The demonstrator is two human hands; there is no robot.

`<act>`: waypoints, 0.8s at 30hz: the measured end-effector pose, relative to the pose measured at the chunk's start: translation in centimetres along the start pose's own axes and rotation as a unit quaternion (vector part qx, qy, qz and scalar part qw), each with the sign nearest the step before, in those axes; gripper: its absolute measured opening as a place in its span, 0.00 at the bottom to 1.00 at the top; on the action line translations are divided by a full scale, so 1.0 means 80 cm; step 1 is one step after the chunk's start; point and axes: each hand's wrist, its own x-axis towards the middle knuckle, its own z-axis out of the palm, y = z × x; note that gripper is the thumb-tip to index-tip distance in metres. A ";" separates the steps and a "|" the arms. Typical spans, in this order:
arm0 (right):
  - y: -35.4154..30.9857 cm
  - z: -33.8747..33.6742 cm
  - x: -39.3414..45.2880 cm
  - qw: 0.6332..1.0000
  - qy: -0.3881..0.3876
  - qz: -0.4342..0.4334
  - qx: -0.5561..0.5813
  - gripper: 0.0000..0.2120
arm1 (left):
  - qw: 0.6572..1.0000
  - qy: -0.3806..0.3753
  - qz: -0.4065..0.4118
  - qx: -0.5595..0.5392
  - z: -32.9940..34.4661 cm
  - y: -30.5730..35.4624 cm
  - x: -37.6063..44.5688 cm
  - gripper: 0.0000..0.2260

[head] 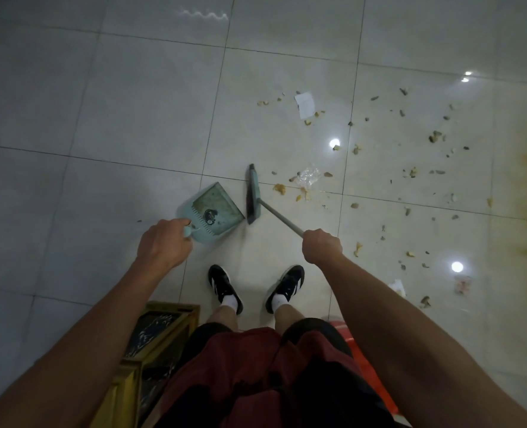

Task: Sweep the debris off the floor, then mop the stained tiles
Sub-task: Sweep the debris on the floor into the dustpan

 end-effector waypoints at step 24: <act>0.085 -0.048 -0.014 0.990 0.060 0.074 0.100 0.13 | 0.996 0.042 0.077 -0.004 -0.040 0.105 0.037 0.10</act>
